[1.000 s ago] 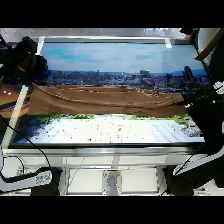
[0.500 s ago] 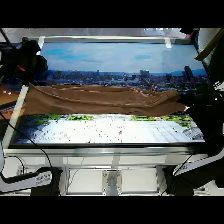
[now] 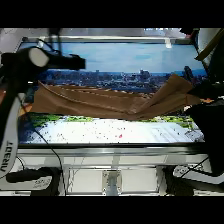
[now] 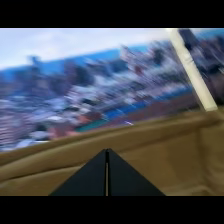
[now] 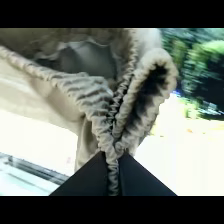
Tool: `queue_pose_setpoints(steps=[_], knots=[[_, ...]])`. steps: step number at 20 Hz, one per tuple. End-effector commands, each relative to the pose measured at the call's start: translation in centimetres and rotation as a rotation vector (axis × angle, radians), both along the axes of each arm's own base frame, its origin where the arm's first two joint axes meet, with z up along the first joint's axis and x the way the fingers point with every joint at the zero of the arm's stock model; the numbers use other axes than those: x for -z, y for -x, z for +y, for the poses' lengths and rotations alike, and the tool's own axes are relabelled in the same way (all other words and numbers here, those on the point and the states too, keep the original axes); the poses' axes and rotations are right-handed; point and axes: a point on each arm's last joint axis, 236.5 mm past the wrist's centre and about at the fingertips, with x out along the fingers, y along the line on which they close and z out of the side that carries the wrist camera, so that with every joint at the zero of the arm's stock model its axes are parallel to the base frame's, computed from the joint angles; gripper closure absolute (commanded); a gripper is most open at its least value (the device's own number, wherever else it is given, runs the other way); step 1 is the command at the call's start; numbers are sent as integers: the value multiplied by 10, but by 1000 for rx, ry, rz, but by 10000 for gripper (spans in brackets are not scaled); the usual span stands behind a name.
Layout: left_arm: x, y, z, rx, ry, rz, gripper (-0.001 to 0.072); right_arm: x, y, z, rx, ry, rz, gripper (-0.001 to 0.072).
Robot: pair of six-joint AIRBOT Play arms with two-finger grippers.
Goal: Fold the clothes and pants, and hang the long-sleeved shirts on hangers.
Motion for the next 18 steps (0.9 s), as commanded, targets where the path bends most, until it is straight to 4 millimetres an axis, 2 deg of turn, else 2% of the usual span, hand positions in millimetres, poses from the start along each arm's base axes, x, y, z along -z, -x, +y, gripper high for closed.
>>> queue_pose_setpoints(steps=[1, 3, 5, 9, 11, 12, 14, 15, 18], knots=[[78, 54, -117, 241, -63, 114, 697, -24, 1, 46, -68, 18, -43, 692], [124, 81, -162, 314, -90, 170, 697, -26, -7, 74, -103, 14, -57, 692], [158, 94, -191, 325, -89, 204, 697, -29, -19, 97, -129, 24, -106, 692], [212, 106, -204, 278, -65, 338, 697, -38, -45, 133, -111, 21, -194, 692], [222, 105, -201, 268, -67, 363, 697, -40, -51, 152, -120, 12, -216, 692], [217, 101, -196, 260, -63, 363, 697, -39, -55, 161, -118, 4, -217, 692], [191, 87, -170, 231, -61, 365, 697, -29, -60, 181, -132, -9, -200, 692], [173, 78, -144, 211, -89, 359, 697, -20, -62, 193, -137, -17, -179, 692], [122, 47, -25, 85, -279, 308, 696, 18, -70, 237, -163, -31, -102, 692]])
